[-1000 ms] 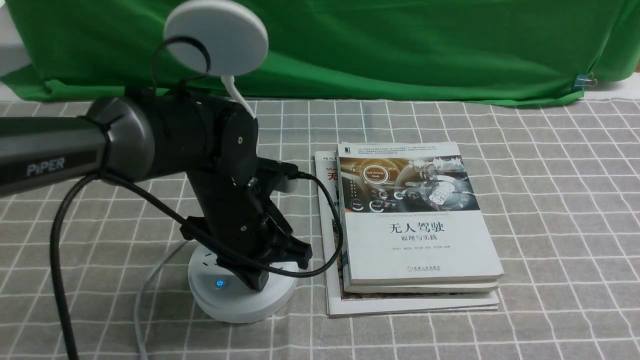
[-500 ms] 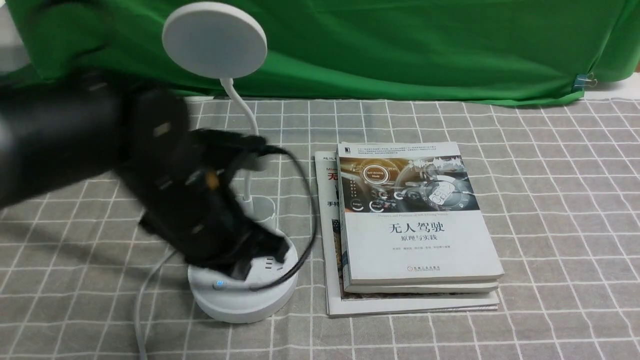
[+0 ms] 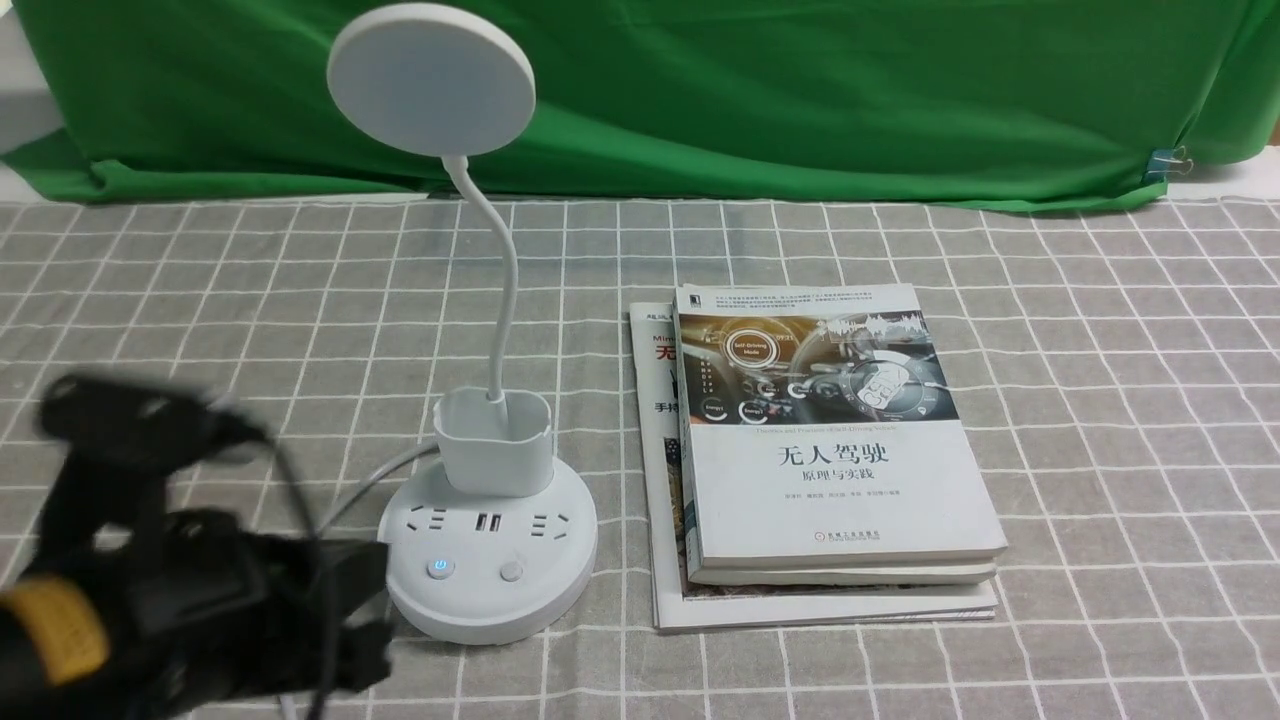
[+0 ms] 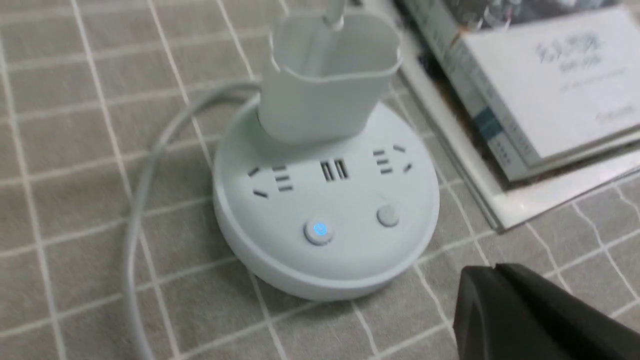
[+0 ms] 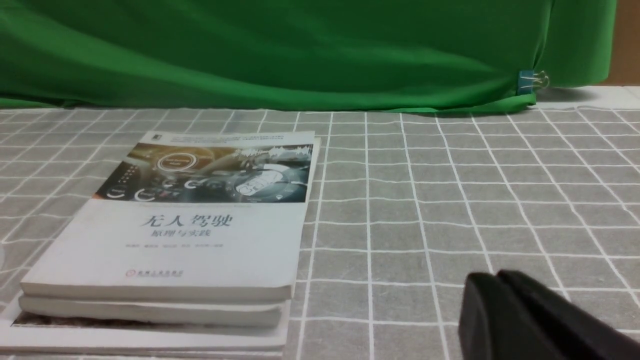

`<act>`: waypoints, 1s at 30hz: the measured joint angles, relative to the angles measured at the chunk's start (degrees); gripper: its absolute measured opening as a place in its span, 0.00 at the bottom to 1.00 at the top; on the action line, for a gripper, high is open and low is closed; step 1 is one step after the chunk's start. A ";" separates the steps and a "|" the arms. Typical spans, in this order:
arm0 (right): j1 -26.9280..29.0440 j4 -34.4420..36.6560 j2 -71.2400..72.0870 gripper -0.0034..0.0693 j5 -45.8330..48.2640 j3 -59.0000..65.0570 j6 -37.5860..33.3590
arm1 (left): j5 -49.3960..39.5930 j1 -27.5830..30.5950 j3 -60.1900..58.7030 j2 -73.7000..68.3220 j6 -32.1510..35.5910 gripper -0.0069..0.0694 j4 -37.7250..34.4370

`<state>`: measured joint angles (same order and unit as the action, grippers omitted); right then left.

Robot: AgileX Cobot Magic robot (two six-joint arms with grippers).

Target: Turn off the desk lamp on the grey coffee tablecloth by hand.

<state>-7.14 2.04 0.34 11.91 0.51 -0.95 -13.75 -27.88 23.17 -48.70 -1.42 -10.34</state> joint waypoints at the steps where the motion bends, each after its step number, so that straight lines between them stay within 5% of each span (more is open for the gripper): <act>1: 0.00 0.00 0.00 0.10 0.00 0.00 0.00 | 0.72 0.00 -0.79 1.16 0.00 0.09 0.35; 20: 0.00 0.00 0.00 0.10 0.00 0.00 0.00 | 2.64 0.83 -3.16 7.53 0.34 0.09 6.39; 26: 0.00 0.00 0.00 0.10 -0.05 0.00 0.00 | 2.91 7.60 -3.16 18.65 5.02 0.09 7.32; 30: 0.00 0.00 0.00 0.10 -0.05 0.00 0.00 | 3.50 17.13 -3.70 28.18 9.30 0.09 7.35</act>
<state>-7.14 2.04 0.34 11.86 0.51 -0.95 -10.25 -10.76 19.47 -20.52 7.89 -2.99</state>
